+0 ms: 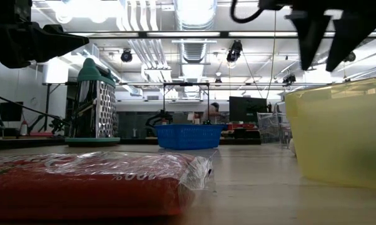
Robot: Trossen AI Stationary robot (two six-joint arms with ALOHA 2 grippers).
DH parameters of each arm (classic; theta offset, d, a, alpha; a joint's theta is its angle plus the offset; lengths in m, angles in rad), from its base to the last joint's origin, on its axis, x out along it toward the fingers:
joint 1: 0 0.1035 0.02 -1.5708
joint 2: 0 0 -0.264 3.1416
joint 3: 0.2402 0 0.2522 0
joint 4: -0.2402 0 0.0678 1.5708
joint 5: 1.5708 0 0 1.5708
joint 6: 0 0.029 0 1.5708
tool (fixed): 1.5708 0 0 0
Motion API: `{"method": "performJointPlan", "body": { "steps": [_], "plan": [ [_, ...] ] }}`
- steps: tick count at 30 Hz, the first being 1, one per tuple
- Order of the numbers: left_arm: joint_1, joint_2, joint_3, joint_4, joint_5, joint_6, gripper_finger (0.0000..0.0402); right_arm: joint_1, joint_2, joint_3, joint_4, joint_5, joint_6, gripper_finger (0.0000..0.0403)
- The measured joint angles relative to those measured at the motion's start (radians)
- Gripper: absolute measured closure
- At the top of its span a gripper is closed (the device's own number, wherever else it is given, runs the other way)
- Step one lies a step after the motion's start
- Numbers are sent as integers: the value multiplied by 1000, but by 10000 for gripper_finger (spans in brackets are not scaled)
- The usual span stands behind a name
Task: Pick & Place Food Item
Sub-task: Put the popcorn butter into the transparent bin
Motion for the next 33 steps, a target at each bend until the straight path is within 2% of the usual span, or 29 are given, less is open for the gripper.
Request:
{"method": "performJointPlan", "body": {
  "steps": [8,18,33],
  "plan": [
    [0,0,0,0,0,0,250,-82,4,-11,85,153,-40,207],
    [0,0,0,0,0,0,250,-138,56,-15,172,150,-102,199],
    [0,0,0,0,0,0,250,-159,56,-17,327,150,-273,199]
  ]
}}
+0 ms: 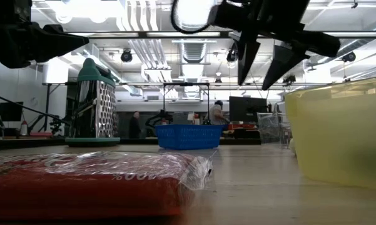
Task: Pick & Place Food Item
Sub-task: Put the popcorn butter into the transparent bin
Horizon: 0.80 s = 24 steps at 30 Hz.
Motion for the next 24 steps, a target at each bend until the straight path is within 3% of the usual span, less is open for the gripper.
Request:
{"method": "performJointPlan", "body": {
  "steps": [7,10,15,20,24],
  "plan": [
    [0,0,0,0,0,0,250,3,0,0,247,-14,-303,200],
    [0,0,0,0,0,0,250,7,0,0,341,-90,-402,200],
    [0,0,0,0,0,0,250,9,0,-11,435,-237,-490,200],
    [0,0,0,0,0,0,250,10,-1,-15,481,-257,-561,200],
    [0,0,0,0,0,0,250,18,-2,-19,541,-268,-715,200]
  ]
}}
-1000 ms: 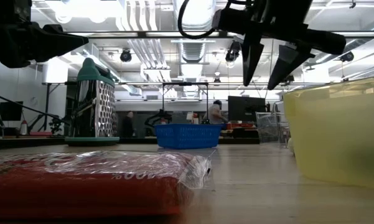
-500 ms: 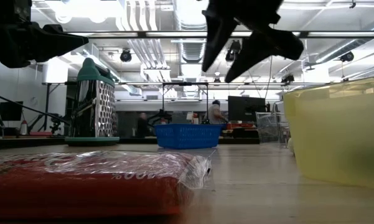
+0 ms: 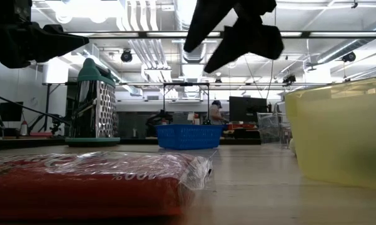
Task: Pick & Place Food Item
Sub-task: Put the popcorn butter into the transparent bin
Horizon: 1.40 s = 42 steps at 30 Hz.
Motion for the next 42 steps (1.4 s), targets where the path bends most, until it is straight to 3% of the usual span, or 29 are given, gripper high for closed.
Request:
{"method": "performJointPlan", "body": {
  "steps": [9,20,42],
  "plan": [
    [0,0,0,0,0,0,250,49,0,-3,105,-6,-263,200],
    [0,2,0,0,0,0,250,122,147,7,256,1,-332,200],
    [0,14,0,-1,0,0,250,147,332,52,312,1,-374,200]
  ]
}}
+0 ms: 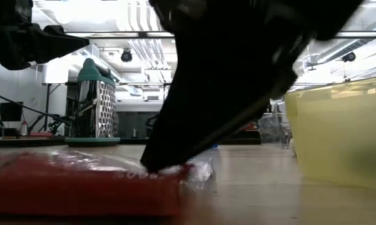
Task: Pick & Place Food Item
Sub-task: Put the popcorn butter into the transparent bin
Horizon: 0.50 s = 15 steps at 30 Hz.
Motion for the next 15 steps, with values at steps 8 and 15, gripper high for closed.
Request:
{"method": "performJointPlan", "body": {
  "steps": [8,15],
  "plan": [
    [0,4,0,1,0,0,250,0,36,18,1,3,1,200],
    [0,5,0,1,0,0,250,0,34,19,-1,0,2,200]
  ]
}}
